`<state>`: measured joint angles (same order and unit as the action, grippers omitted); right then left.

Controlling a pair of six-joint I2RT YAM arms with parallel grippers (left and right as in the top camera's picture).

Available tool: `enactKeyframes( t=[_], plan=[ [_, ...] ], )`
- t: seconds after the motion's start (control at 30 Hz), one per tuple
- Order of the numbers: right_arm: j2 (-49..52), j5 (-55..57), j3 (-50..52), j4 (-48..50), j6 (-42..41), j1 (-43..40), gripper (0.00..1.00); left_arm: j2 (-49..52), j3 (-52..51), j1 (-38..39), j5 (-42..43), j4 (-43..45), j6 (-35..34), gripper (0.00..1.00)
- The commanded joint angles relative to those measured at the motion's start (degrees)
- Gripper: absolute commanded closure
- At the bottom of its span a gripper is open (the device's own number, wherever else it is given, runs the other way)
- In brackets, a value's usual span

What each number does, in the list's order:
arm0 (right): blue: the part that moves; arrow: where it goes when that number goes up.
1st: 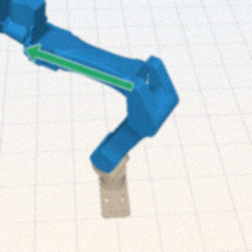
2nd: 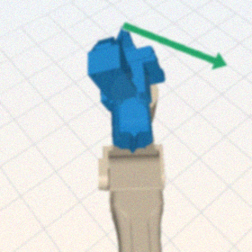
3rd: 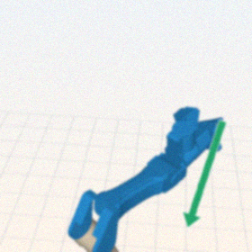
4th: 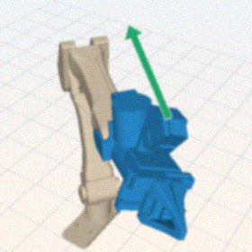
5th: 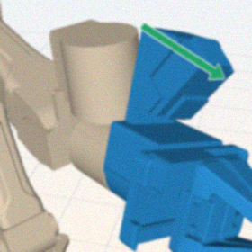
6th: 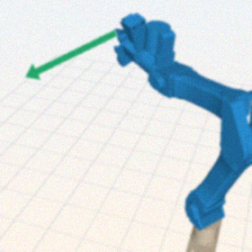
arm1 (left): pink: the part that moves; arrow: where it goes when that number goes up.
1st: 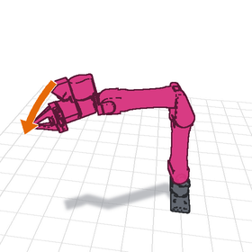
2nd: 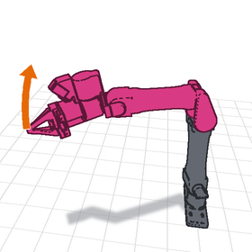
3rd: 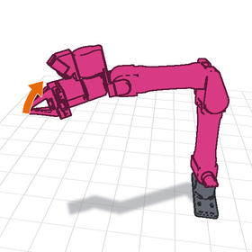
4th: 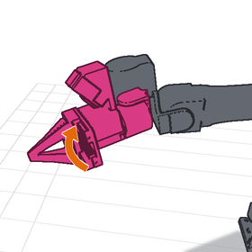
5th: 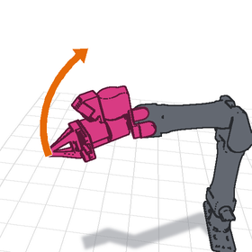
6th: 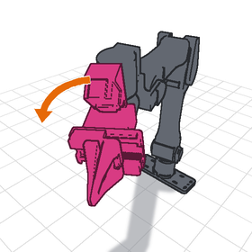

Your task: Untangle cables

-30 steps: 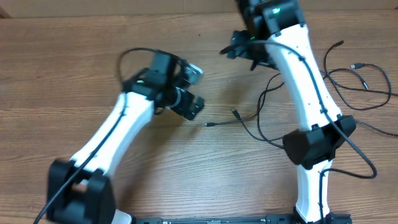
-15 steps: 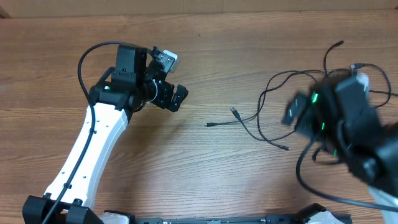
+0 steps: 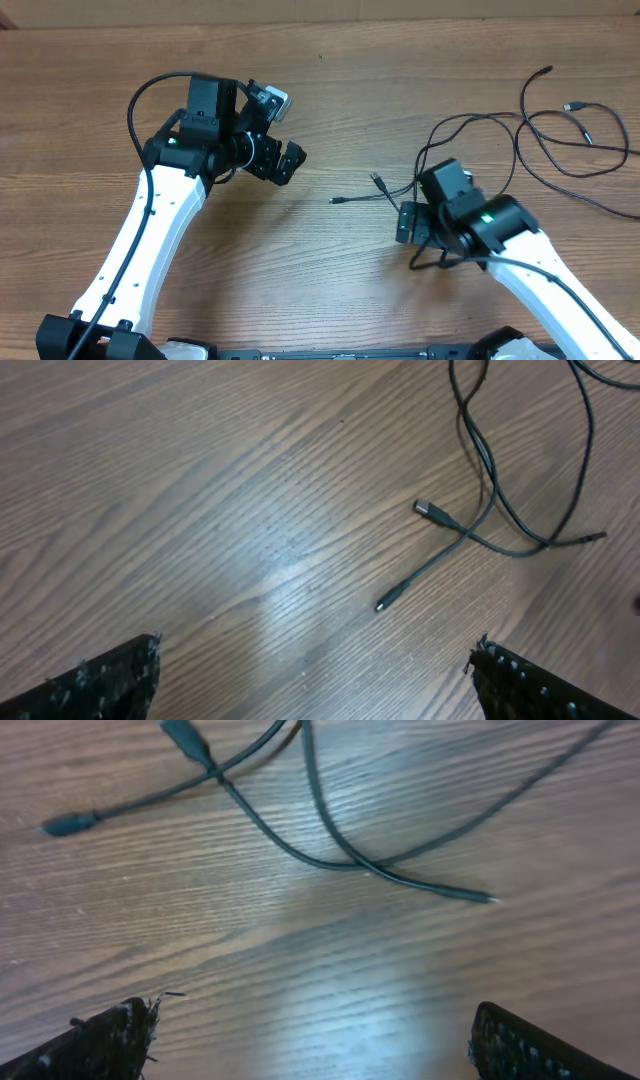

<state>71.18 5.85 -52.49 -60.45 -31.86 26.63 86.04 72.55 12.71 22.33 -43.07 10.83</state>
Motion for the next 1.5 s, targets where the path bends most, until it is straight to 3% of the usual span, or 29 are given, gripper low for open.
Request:
enactKeyframes(
  t=[0.0, 0.33, 0.7, 0.9, 1.2, 1.47],
  plan=[
    [4.6, -1.7, 1.2, 3.6, 0.3, -0.1, 0.00, 0.0, 0.2, 0.1, 1.5, -0.5, -0.4, 0.00],
    [21.3, -0.1, 1.1, 14.3, 1.3, -0.1, 0.00, 0.0, 0.2, 0.1, 1.5, -0.4, -0.3, 0.00],
    [21.5, -17.0, -1.8, 24.7, -19.7, -0.2, 0.18, 0.1, 0.2, 0.1, 1.4, -0.4, -0.3, 0.01],
    [21.5, -9.2, -1.9, 25.8, -35.7, -0.8, 0.18, 0.1, 0.2, 0.1, 1.4, -0.4, -0.3, 0.00],
    [22.5, 1.3, -1.9, 27.1, -43.3, -3.2, 0.20, 0.1, 0.2, 0.1, 1.3, -0.4, -0.3, 0.01],
    [29.2, -0.5, -1.9, 34.1, -43.2, -6.2, 0.20, 0.1, 0.2, 0.1, 1.3, -0.4, -0.3, 0.01]
  ],
)
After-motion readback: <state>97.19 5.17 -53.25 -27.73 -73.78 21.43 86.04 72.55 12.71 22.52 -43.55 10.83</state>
